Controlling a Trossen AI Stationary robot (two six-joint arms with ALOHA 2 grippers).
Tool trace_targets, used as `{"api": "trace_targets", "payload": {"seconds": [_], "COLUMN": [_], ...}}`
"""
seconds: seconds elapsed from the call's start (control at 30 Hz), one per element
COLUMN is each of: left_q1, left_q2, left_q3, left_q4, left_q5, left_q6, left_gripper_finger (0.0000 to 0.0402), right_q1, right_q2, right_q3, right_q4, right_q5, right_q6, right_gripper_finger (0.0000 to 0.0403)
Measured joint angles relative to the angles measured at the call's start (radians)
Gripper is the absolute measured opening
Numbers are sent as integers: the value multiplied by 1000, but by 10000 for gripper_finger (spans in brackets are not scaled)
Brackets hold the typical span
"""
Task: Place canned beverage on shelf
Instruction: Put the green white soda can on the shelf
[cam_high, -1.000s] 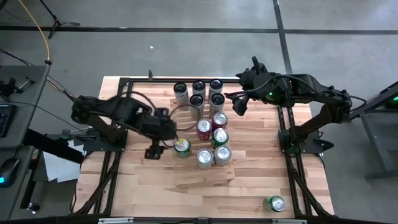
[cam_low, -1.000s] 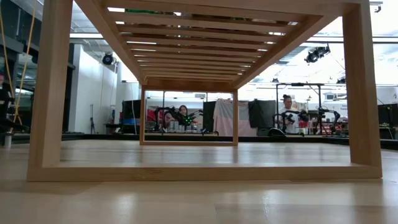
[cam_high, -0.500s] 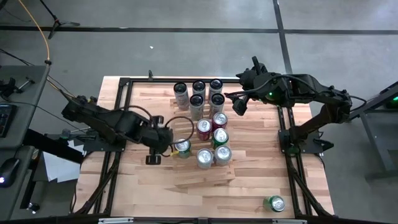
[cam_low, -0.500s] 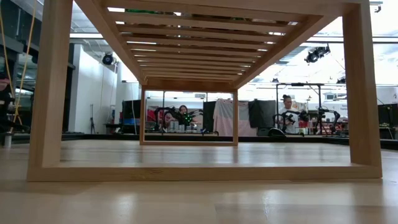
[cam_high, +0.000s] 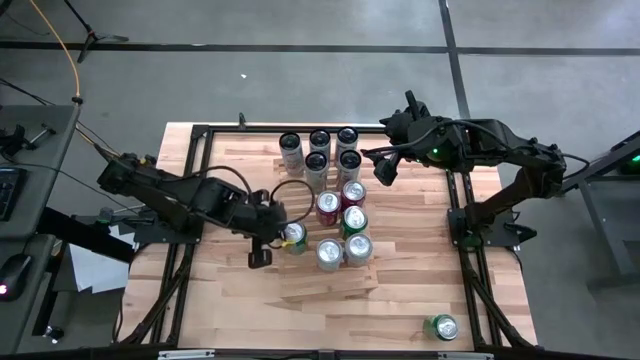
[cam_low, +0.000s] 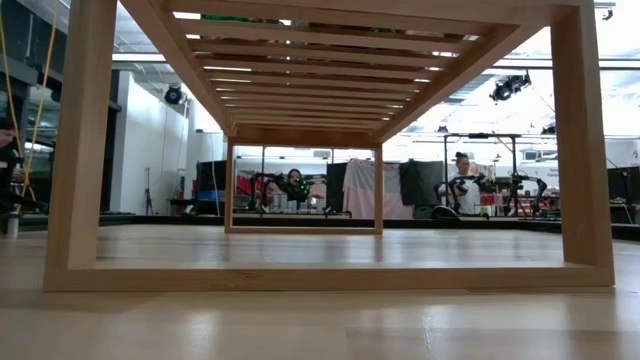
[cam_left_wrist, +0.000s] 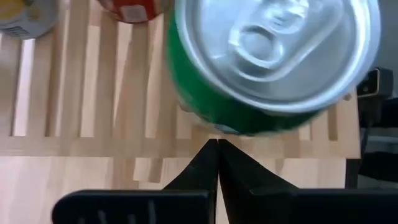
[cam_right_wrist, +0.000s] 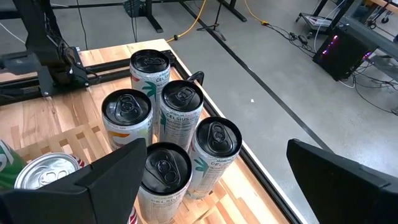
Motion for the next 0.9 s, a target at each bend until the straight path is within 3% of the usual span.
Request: {"api": "trace_targets", "payload": {"seconds": [0.3,0.9], "left_q1": [4,51], "left_q2": [0,57], "left_q3": [-1,-1], "left_q4": [68,192], "left_q5": [45,30], "left_q6": [27,183], "left_gripper_finger": [0,0], "right_q1": [0,0], "right_q2": [0,0], "right_q3": [0,0], "right_q4": [0,1], "right_q5": [0,0], "right_q6": [0,0], "right_gripper_finger": [374,374]}}
